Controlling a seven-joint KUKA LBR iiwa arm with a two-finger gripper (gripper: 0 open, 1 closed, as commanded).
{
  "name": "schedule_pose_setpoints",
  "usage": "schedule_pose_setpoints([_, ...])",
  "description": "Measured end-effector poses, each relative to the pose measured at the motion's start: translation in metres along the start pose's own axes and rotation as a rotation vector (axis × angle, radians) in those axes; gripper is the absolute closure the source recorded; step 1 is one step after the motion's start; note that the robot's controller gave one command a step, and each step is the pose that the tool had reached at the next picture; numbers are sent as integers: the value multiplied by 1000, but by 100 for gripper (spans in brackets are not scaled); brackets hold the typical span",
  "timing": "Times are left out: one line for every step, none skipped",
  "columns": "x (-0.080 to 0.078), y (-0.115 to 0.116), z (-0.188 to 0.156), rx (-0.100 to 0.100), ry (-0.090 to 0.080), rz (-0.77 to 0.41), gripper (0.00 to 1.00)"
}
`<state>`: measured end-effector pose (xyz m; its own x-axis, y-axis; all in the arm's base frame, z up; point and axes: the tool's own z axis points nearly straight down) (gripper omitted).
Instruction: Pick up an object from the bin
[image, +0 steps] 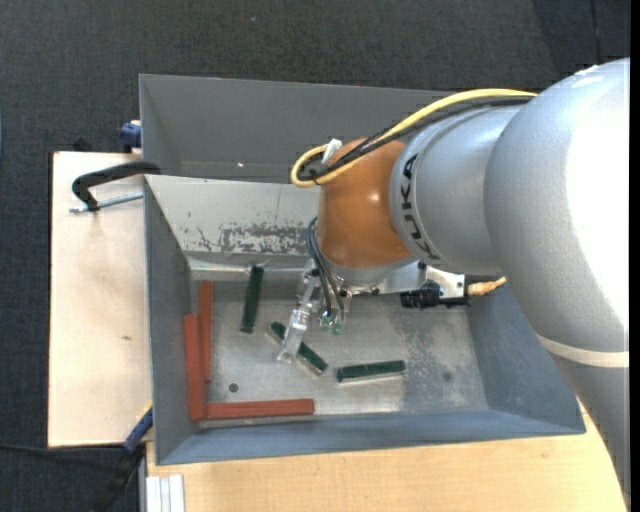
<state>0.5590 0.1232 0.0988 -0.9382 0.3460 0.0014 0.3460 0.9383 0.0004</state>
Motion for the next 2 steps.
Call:
schedule_pose_setpoints([-9,-19,15,0,0,-29,0])
schedule_pose_setpoints([16,12,20,0,1,213,100])
